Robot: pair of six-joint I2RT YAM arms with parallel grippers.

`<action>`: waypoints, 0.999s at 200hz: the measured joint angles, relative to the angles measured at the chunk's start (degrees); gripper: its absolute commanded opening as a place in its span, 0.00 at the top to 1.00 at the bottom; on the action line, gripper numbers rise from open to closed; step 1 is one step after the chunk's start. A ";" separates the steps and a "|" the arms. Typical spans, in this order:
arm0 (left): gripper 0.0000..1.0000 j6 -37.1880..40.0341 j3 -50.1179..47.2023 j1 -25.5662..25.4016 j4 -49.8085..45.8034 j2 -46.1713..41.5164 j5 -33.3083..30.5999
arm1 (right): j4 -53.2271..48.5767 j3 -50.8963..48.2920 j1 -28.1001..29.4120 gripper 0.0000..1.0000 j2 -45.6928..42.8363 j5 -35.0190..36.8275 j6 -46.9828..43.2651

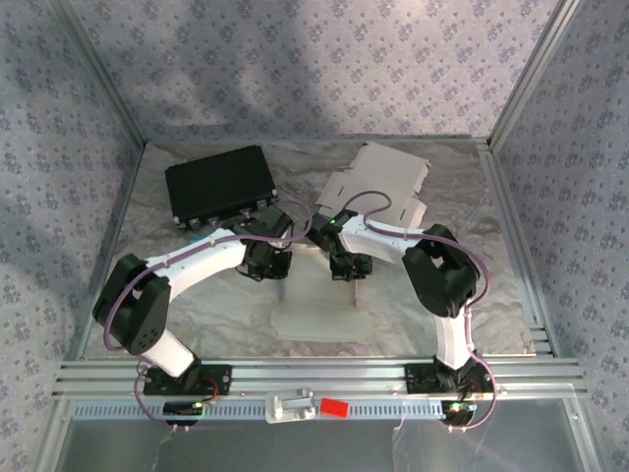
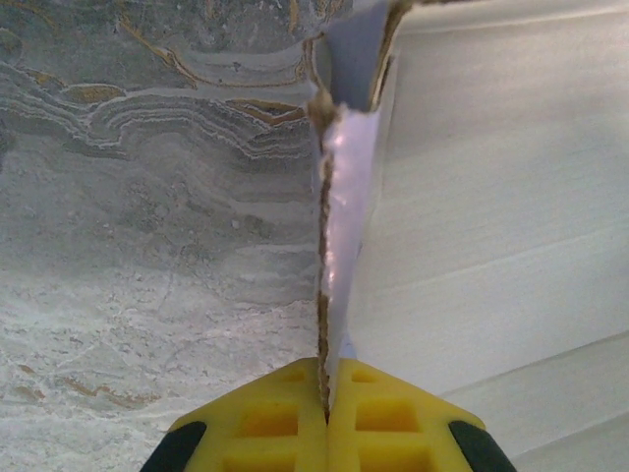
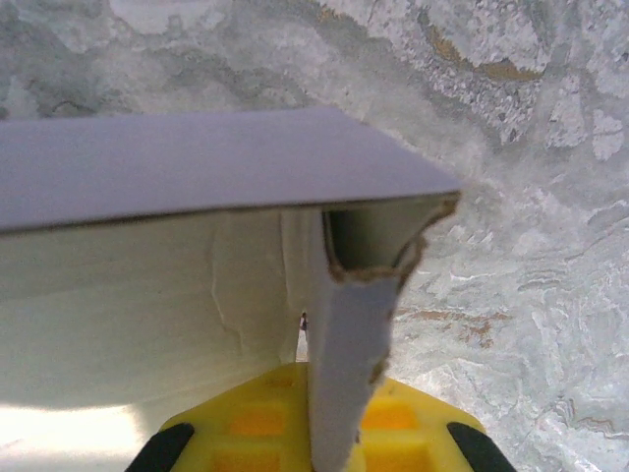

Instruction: Fold the paper box

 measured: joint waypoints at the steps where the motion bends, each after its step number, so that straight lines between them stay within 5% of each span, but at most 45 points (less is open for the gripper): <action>1: 1.00 0.00 -0.02 0.00 0.00 0.00 0.00 | 0.02 -0.02 0.00 1.00 0.00 0.00 -0.02; 157: 0.76 -0.11 0.02 1.14 1.73 5.81 0.39 | 1.81 -1.40 -0.66 1.00 -1.18 -1.57 -0.92; 200: 0.76 -0.48 0.35 1.14 1.38 6.88 0.42 | 1.81 -1.40 -0.66 1.00 -1.18 -1.60 -0.92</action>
